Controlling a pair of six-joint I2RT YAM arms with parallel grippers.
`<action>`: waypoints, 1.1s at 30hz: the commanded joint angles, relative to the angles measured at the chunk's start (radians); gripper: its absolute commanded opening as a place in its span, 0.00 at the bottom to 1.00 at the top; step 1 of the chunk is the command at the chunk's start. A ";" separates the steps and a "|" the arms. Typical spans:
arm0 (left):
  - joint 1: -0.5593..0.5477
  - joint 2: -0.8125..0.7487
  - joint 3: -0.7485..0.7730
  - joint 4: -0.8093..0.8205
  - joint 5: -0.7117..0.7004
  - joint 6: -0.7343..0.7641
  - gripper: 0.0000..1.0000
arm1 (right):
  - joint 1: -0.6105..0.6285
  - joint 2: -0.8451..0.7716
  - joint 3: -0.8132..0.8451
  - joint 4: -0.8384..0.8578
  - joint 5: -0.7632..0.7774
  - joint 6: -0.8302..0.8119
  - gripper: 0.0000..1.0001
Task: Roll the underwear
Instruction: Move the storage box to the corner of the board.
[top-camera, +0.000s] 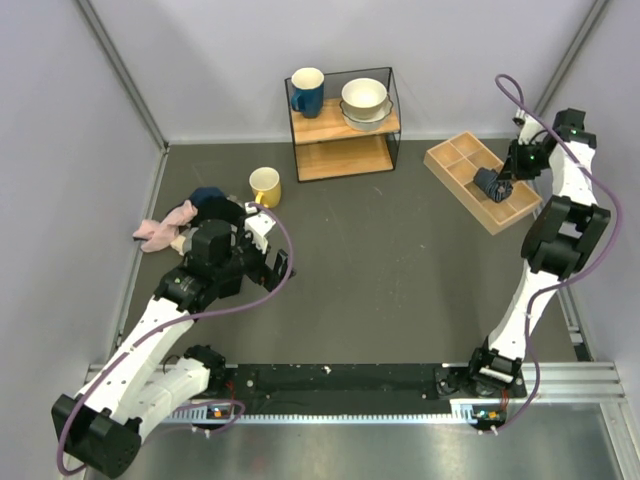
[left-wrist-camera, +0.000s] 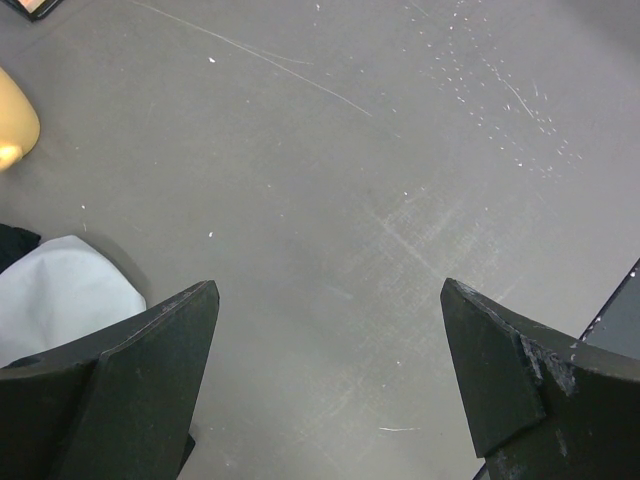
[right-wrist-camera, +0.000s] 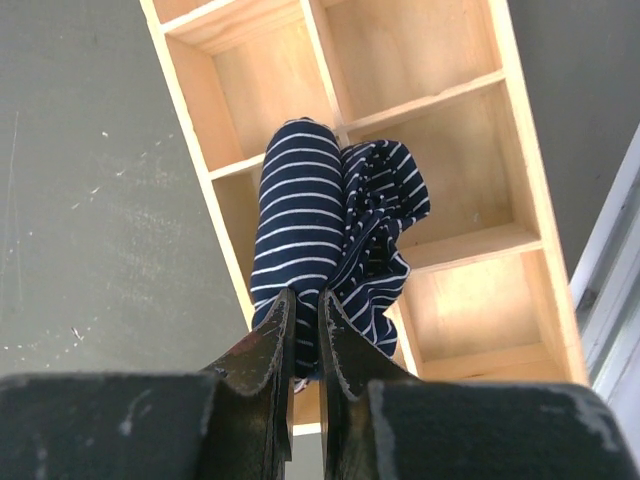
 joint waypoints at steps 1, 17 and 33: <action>0.005 -0.005 -0.002 0.023 0.006 0.009 0.99 | 0.018 -0.099 -0.094 0.122 0.035 0.114 0.00; 0.007 -0.014 0.000 0.023 0.015 0.008 0.99 | 0.037 -0.209 -0.284 0.329 0.288 0.495 0.00; 0.007 -0.017 -0.002 0.023 0.013 0.009 0.99 | 0.110 -0.180 -0.330 0.409 0.373 0.696 0.00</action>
